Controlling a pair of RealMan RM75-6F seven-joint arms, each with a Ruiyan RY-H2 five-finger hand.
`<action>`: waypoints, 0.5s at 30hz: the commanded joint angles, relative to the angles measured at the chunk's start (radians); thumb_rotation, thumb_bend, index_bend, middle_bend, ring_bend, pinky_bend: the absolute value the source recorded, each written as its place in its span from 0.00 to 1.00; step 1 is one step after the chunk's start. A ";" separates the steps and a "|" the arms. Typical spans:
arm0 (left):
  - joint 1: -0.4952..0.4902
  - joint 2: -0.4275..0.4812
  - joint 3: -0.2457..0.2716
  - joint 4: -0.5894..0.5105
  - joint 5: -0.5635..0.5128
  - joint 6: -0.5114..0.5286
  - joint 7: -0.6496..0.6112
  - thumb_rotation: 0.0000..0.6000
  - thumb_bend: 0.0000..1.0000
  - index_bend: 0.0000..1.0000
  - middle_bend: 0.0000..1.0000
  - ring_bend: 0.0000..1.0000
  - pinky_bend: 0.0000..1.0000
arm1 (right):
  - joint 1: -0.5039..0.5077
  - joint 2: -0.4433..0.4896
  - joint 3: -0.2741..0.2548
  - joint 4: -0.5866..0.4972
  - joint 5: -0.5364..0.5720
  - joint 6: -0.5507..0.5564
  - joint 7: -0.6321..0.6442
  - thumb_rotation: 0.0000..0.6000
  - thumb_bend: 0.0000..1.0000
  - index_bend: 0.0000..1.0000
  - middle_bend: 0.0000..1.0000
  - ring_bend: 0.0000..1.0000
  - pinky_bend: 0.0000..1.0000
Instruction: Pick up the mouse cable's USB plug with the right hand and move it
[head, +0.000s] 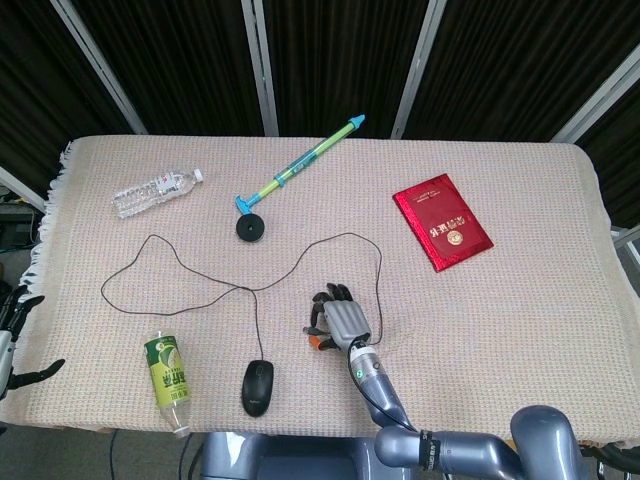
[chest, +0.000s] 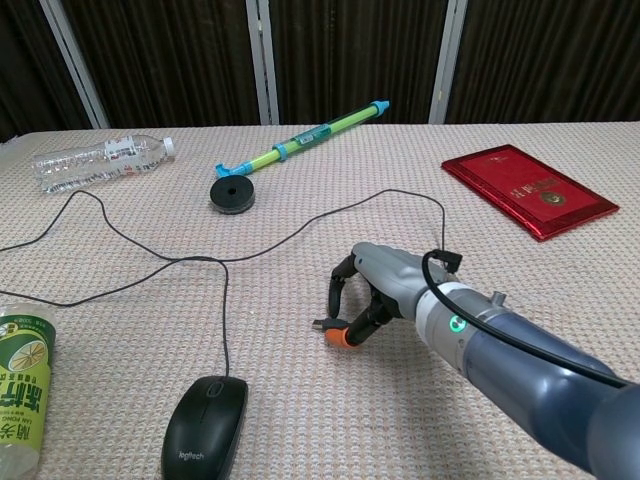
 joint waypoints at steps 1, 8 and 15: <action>0.000 0.000 0.000 0.000 0.000 0.001 -0.002 1.00 0.12 0.14 0.00 0.00 0.00 | -0.001 -0.002 0.003 -0.003 -0.008 0.005 0.004 1.00 0.32 0.59 0.25 0.00 0.00; 0.000 0.001 -0.001 0.002 0.001 0.000 -0.009 1.00 0.12 0.15 0.00 0.00 0.00 | -0.006 0.009 0.007 -0.032 -0.029 0.019 0.005 1.00 0.34 0.61 0.26 0.00 0.00; 0.001 0.005 0.001 0.001 0.000 -0.002 -0.019 1.00 0.12 0.15 0.00 0.00 0.00 | -0.022 0.069 0.075 -0.157 -0.034 0.033 0.064 1.00 0.34 0.60 0.26 0.00 0.00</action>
